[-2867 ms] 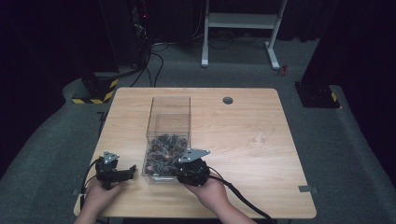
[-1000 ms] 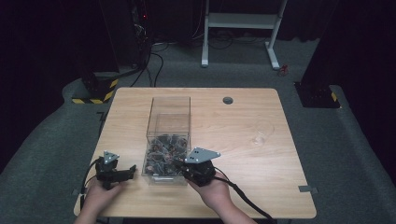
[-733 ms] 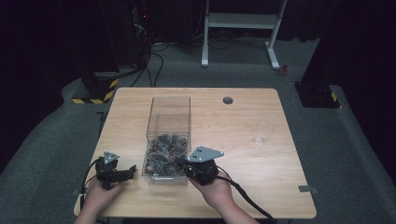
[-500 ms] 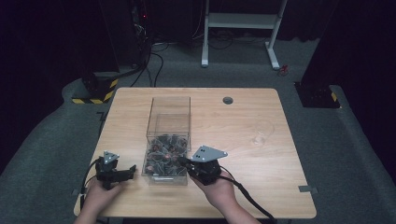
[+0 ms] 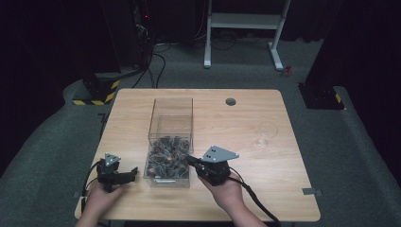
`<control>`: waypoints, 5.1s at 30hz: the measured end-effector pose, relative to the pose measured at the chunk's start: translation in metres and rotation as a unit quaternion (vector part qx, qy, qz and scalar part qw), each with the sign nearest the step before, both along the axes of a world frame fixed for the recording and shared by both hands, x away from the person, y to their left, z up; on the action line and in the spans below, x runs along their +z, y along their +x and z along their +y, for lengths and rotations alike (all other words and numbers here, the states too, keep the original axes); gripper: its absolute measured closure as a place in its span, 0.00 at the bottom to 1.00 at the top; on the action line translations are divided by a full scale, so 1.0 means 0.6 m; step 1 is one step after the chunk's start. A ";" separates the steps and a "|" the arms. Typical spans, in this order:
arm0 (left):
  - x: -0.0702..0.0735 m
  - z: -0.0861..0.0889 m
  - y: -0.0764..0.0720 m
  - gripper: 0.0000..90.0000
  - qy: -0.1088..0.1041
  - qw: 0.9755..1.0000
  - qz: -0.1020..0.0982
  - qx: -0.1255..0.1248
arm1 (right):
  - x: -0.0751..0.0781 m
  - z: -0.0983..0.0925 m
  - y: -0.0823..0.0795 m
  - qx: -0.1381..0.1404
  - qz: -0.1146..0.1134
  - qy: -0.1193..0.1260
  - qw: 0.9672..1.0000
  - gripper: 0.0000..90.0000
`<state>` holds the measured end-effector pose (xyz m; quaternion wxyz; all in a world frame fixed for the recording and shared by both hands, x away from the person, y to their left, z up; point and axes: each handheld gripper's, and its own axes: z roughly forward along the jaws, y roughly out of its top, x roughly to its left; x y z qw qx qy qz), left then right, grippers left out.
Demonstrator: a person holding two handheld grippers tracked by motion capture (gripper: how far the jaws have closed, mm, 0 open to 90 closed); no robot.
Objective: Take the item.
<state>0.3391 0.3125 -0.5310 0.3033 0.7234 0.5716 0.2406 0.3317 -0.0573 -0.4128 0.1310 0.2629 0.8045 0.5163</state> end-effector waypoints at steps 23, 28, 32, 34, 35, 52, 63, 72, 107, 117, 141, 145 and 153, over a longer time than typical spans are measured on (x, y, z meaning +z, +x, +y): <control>0.000 0.000 0.000 0.04 0.000 1.000 0.000 0.000 | 0.017 -0.056 0.023 -0.051 -0.023 0.002 0.998 1.00; 0.000 0.000 0.000 0.04 0.000 1.000 0.000 0.000 | 0.019 -0.067 0.028 -0.064 -0.030 -0.003 0.998 1.00; 0.000 0.000 0.000 0.04 0.000 1.000 0.000 0.000 | 0.019 -0.078 0.033 -0.075 -0.031 -0.004 0.997 1.00; 0.000 0.000 0.000 0.04 0.000 1.000 0.000 0.000 | 0.019 -0.083 0.036 -0.079 -0.033 -0.005 0.996 1.00; 0.000 0.000 0.000 0.04 0.000 1.000 0.000 0.000 | 0.019 -0.086 0.037 -0.082 -0.032 -0.005 0.996 1.00; 0.000 0.000 0.000 0.04 0.001 1.000 0.000 0.000 | 0.019 -0.136 0.059 -0.126 -0.040 -0.013 0.991 1.00; 0.000 0.000 0.000 0.04 0.001 1.000 0.000 0.000 | 0.019 -0.168 0.072 -0.153 -0.040 -0.012 0.987 1.00; 0.000 0.000 0.000 0.04 0.001 1.000 0.000 0.000 | 0.023 -0.202 0.082 -0.176 -0.046 -0.011 0.983 1.00; 0.000 0.000 0.000 0.04 0.000 1.000 0.000 0.000 | 0.022 -0.271 0.123 -0.235 -0.044 -0.022 0.971 1.00; 0.000 0.000 0.000 0.04 0.000 1.000 0.000 0.000 | 0.022 -0.298 0.130 -0.254 -0.042 -0.030 0.966 1.00; 0.000 0.000 0.000 0.04 0.000 1.000 0.000 0.000 | 0.014 -0.340 0.146 -0.290 -0.032 -0.039 0.956 1.00; 0.000 0.000 0.000 0.04 0.000 1.000 0.000 0.000 | 0.013 -0.347 0.148 -0.294 -0.031 -0.039 0.954 1.00; 0.000 0.000 0.000 0.04 0.000 1.000 0.000 0.000 | 0.012 -0.356 0.152 -0.304 -0.027 -0.038 0.951 1.00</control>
